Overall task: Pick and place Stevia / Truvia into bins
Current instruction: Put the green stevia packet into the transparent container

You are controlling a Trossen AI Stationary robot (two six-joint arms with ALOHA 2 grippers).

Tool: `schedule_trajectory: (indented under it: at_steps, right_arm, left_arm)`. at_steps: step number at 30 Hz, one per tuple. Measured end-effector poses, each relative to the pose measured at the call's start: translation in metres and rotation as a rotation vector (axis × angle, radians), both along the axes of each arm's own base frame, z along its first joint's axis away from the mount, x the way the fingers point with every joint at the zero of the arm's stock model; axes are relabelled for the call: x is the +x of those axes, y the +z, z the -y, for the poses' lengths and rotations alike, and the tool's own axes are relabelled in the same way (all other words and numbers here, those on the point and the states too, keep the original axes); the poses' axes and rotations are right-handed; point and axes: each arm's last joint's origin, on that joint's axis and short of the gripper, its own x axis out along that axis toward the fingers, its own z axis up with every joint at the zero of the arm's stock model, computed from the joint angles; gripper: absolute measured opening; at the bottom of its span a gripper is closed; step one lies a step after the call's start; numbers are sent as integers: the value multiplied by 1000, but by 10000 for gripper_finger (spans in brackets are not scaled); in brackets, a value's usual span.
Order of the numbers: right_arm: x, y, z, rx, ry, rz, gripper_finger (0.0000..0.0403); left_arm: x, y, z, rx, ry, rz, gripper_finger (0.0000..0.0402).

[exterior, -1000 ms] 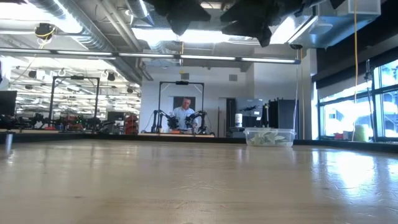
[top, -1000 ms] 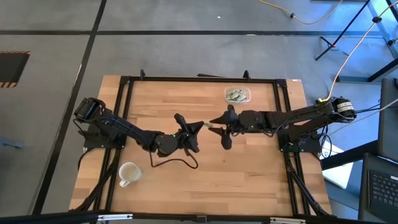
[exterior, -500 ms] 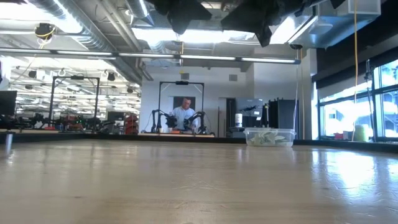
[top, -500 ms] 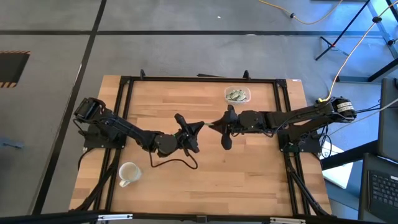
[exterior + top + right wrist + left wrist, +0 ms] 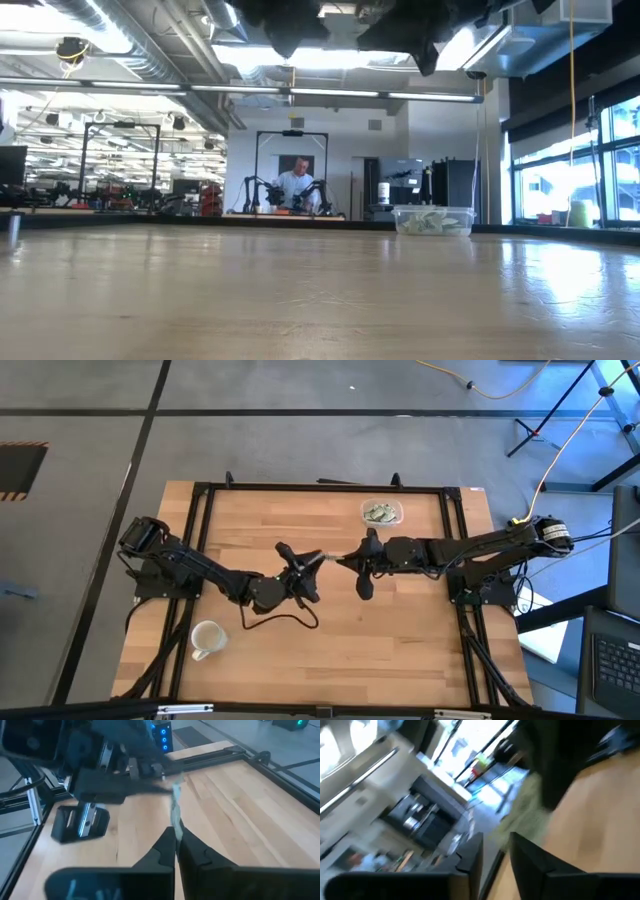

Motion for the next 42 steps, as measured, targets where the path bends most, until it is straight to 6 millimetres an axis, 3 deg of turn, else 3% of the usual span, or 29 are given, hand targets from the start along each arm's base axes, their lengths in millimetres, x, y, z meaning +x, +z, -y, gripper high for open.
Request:
schedule_trajectory:
  at_steps: [3,5,9,13,16,22,29,36,42]
  right_arm:
    - [-4,3,10,-10,-35,-66,3]
    - [-8,6,21,-10,-72,-116,2]
    - [-16,6,49,-1,-178,-267,2]
    - [-31,-4,86,46,-328,-434,2]
    - [-45,-12,111,78,-430,-530,2]
    - [-68,-23,156,182,-501,-542,1]
    - [-76,-46,190,241,-535,-595,6]
    - [-64,-76,205,267,-539,-664,8]
    - [-61,-91,209,300,-556,-702,9]
  left_arm:
    - [-9,9,5,-8,61,21,107]
    - [-17,17,10,-53,11,59,112]
    - [-35,34,11,-247,-248,85,109]
    - [-49,45,-3,-507,-520,35,98]
    - [-55,52,-15,-636,-619,26,91]
    - [-62,61,-37,-695,-581,71,80]
    - [-65,47,-50,-727,-554,93,79]
    - [-66,28,-61,-773,-488,90,77]
    - [-66,26,-65,-794,-485,96,78]
